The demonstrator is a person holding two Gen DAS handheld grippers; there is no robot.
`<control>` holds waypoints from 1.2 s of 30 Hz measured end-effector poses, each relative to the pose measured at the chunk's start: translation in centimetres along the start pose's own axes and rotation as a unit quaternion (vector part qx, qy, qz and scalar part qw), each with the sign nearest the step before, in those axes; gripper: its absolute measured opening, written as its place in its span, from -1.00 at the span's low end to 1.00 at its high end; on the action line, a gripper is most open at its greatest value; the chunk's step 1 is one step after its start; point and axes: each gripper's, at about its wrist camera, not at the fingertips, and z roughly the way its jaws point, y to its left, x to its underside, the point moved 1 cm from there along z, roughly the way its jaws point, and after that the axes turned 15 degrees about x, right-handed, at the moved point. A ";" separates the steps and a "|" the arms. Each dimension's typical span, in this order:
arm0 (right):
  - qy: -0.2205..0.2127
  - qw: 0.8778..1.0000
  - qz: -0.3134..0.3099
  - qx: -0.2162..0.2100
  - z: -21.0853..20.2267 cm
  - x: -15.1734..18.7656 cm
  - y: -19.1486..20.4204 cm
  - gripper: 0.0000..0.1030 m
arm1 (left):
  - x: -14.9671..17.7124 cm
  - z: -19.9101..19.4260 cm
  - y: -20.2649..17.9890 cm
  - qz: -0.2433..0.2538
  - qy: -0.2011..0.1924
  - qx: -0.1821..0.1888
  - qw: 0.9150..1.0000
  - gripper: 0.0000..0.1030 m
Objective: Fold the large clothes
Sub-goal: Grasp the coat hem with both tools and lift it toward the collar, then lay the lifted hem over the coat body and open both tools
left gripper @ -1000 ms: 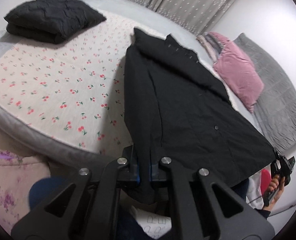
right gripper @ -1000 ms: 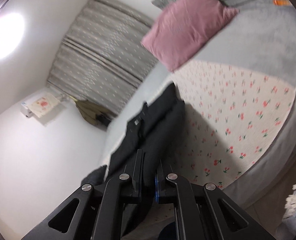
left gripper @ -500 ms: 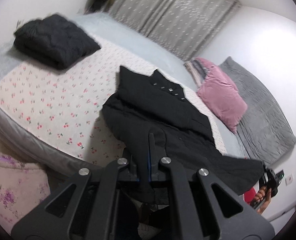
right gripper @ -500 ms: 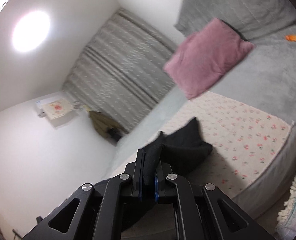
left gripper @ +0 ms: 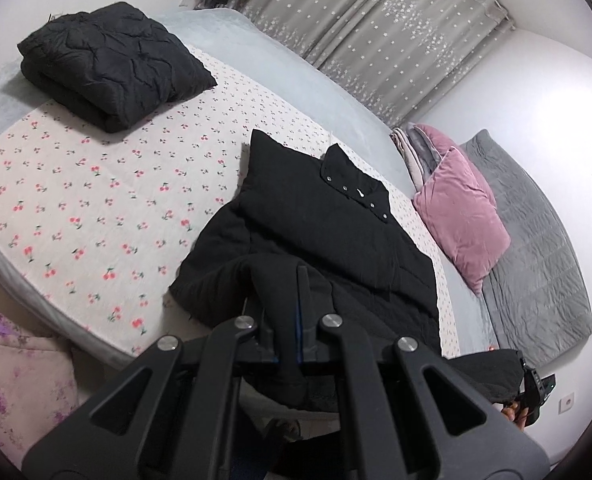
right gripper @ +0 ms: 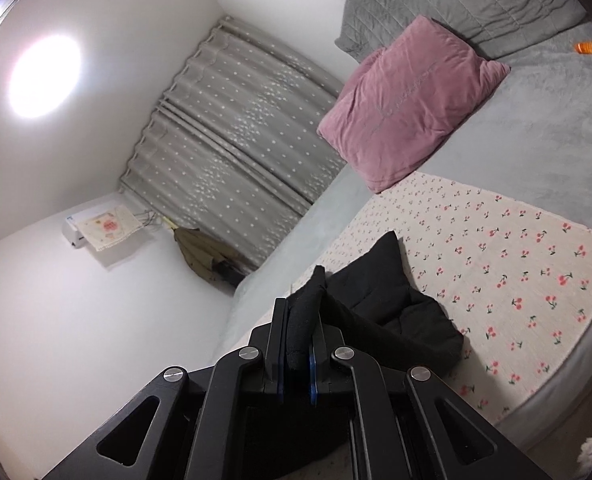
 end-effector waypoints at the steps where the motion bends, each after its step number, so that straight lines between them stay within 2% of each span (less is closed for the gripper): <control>1: 0.004 1.000 0.003 0.002 0.8 -0.2 0.0 -0.86 | -0.5 0.7 0.3 -0.009 0.001 0.000 1.000 -0.88; 5: 0.011 1.000 0.009 0.004 3.9 -1.5 0.4 -0.85 | -3.0 2.7 0.6 -0.031 0.002 0.002 1.000 -0.88; 8: 0.012 1.000 0.004 0.002 7.1 -3.3 1.9 -0.85 | -6.3 5.4 -0.4 -0.022 -0.005 -0.012 1.000 -0.88; 11: 0.023 1.000 -0.014 0.004 13.0 -6.3 4.8 -0.85 | -10.4 9.5 -1.4 -0.015 -0.005 -0.031 0.999 -0.88; 14: 0.043 0.998 -0.036 0.038 19.9 -9.5 7.4 -0.85 | -16.6 15.2 -1.5 -0.034 0.001 -0.048 0.998 -0.88; 18: 0.069 0.995 -0.026 0.060 28.9 -14.2 9.8 -0.86 | -23.3 22.5 -1.5 -0.038 0.002 -0.078 0.996 -0.88; 21: 0.079 0.992 -0.036 0.095 36.2 -16.6 11.6 -0.85 | -27.4 29.7 -0.7 -0.042 0.014 -0.129 0.991 -0.88; 23: 0.091 0.986 -0.051 0.133 41.9 -17.0 12.5 -0.85 | -28.9 35.0 0.6 -0.043 0.040 -0.159 0.986 -0.87; 25: 0.105 0.977 -0.061 0.177 47.0 -16.5 12.3 -0.85 | -28.9 40.7 3.2 -0.047 0.080 -0.202 0.975 -0.86; 28: 0.126 0.962 -0.047 0.238 52.9 -15.1 9.5 -0.85 | -27.6 45.2 6.9 -0.062 0.117 -0.228 0.965 -0.84; 30: 0.144 0.947 -0.034 0.285 56.0 -13.7 6.4 -0.85 | -26.7 46.6 9.5 -0.090 0.135 -0.218 0.962 -0.80; 31: 0.148 0.943 -0.024 0.297 57.0 -13.0 4.8 -0.84 | -26.5 46.5 10.4 -0.105 0.135 -0.202 0.964 -0.77; 34: 0.163 0.943 0.029 0.289 58.3 -11.7 1.3 -0.79 | -26.8 44.6 12.0 -0.155 0.126 -0.139 0.970 -0.70; 36: 0.169 0.944 0.036 0.281 58.5 -11.7 0.8 -0.76 | -27.5 42.9 12.3 -0.185 0.116 -0.100 0.971 -0.62</control>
